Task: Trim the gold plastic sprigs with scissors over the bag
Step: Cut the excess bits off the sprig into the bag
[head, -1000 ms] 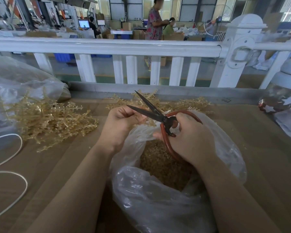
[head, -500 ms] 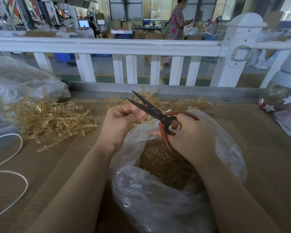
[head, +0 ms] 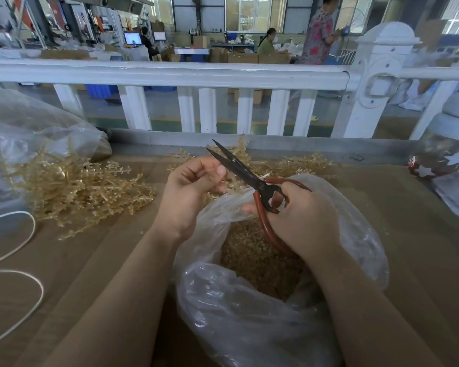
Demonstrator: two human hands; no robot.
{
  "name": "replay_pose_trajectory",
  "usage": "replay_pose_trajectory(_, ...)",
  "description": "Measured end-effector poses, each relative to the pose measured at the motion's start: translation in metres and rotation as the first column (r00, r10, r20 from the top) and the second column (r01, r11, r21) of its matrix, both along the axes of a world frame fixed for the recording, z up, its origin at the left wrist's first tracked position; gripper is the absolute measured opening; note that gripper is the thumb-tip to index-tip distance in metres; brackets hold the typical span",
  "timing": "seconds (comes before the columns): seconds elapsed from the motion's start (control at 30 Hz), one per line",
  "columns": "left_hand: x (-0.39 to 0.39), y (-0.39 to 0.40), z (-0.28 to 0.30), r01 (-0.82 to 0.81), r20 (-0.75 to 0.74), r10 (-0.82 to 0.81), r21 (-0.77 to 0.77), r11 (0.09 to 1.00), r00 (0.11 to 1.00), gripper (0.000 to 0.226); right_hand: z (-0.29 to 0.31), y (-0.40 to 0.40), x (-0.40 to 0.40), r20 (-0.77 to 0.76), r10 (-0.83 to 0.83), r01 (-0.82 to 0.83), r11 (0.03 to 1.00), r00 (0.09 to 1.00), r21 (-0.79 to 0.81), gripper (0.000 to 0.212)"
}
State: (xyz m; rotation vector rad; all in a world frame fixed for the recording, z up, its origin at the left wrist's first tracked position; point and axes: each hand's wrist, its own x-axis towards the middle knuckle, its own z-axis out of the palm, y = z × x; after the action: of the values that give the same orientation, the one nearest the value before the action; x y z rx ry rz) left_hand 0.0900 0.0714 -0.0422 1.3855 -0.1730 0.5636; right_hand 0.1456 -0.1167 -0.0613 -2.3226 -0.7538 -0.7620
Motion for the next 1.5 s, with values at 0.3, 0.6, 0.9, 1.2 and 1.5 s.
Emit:
replay_pose_trajectory(0.3, 0.001, 0.001, -0.002, -0.026, -0.033, 0.025, -0.043, 0.999, 0.999, 0.009, -0.002, 0.002, -0.001, -0.022, 0.014, -0.013, 0.999, 1.000, 0.046, 0.078)
replay_pose_trajectory(0.6, 0.002, 0.004, -0.004, 0.018, -0.014, -0.018, -0.034, 0.999, 1.000, 0.017, 0.001, 0.002, 0.000, -0.002, -0.009, 0.009, 0.998, 1.000, -0.056, 0.072)
replay_pose_trajectory(0.9, 0.002, -0.005, -0.005, 0.090, -0.030, -0.090, -0.003, 0.996, 0.996, 0.018, 0.002, 0.004, 0.000, 0.010, -0.063, 0.063, 0.994, 0.998, -0.084, 0.049)
replay_pose_trajectory(1.2, 0.003, -0.006, -0.004, 0.101, -0.050, -0.100, -0.001, 0.995, 0.994, 0.013, 0.005, 0.003, -0.002, -0.031, -0.039, 0.038, 0.998, 0.999, -0.053, 0.065)
replay_pose_trajectory(1.5, -0.001, -0.006, 0.002, 0.070, -0.024, -0.067, 0.129, 0.989, 0.997, 0.006, 0.002, 0.002, -0.002, -0.022, -0.005, 0.004, 0.999, 1.000, -0.047, 0.066)
